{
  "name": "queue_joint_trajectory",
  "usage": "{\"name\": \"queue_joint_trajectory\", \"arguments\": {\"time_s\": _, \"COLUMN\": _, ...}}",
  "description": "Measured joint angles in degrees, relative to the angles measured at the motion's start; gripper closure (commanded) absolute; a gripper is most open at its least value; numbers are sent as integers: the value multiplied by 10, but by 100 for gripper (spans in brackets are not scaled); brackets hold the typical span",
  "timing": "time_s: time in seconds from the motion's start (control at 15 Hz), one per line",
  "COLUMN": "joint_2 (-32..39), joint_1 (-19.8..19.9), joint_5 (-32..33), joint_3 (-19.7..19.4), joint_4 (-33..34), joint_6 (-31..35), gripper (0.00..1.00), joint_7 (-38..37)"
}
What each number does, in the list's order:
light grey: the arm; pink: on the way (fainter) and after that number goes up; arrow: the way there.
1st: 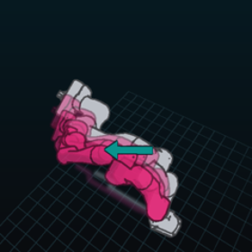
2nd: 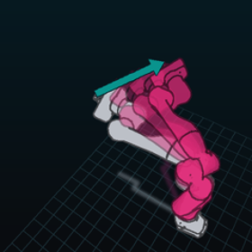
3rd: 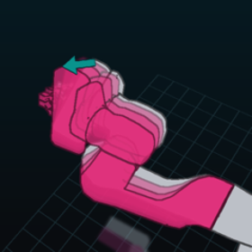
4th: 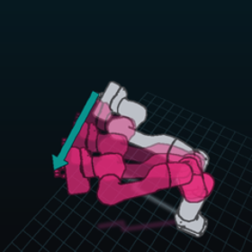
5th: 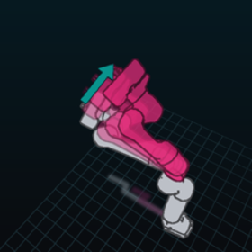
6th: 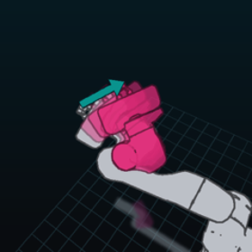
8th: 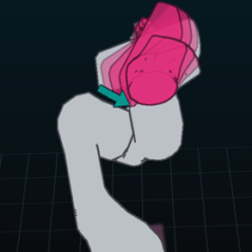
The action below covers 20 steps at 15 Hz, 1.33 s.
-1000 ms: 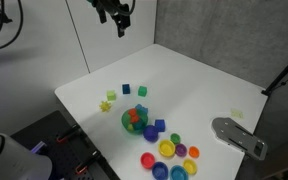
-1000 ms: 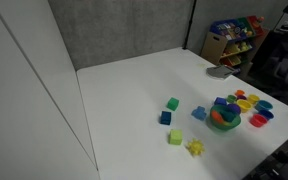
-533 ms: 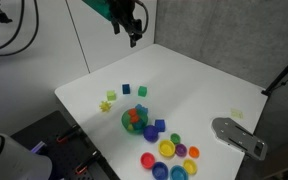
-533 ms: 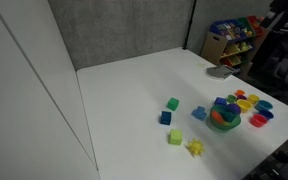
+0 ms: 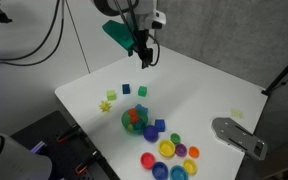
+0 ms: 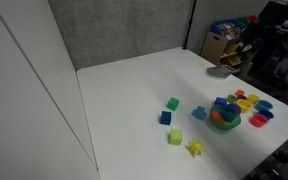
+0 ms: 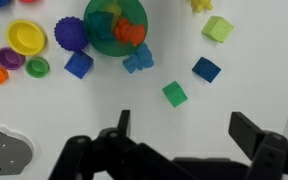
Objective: Pick up the orange toy from the green bowl and put it on the table
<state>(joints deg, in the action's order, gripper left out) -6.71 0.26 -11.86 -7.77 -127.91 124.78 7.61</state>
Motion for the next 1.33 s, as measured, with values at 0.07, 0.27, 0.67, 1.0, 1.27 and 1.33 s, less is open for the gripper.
{"name": "queue_joint_trajectory", "arguments": {"time_s": 0.07, "joint_2": 18, "joint_1": 1, "joint_5": 0, "joint_3": 1, "joint_4": 0, "joint_6": 11, "gripper": 0, "joint_7": 0}}
{"name": "queue_joint_trajectory", "arguments": {"time_s": 0.27, "joint_2": 73, "joint_1": 5, "joint_5": 0, "joint_3": 3, "joint_4": -1, "joint_6": 40, "gripper": 0, "joint_7": 0}}
{"name": "queue_joint_trajectory", "arguments": {"time_s": 0.67, "joint_2": 148, "joint_1": 17, "joint_5": 0, "joint_3": 9, "joint_4": -3, "joint_6": 69, "gripper": 0, "joint_7": -2}}
{"name": "queue_joint_trajectory", "arguments": {"time_s": 1.0, "joint_2": 153, "joint_1": 20, "joint_5": 0, "joint_3": 15, "joint_4": -4, "joint_6": 72, "gripper": 0, "joint_7": -4}}
{"name": "queue_joint_trajectory", "arguments": {"time_s": 1.27, "joint_2": 181, "joint_1": 25, "joint_5": -2, "joint_3": 24, "joint_4": -22, "joint_6": 128, "gripper": 0, "joint_7": -2}}
{"name": "queue_joint_trajectory", "arguments": {"time_s": 1.33, "joint_2": 191, "joint_1": 27, "joint_5": -6, "joint_3": 29, "joint_4": -25, "joint_6": 142, "gripper": 0, "joint_7": -2}}
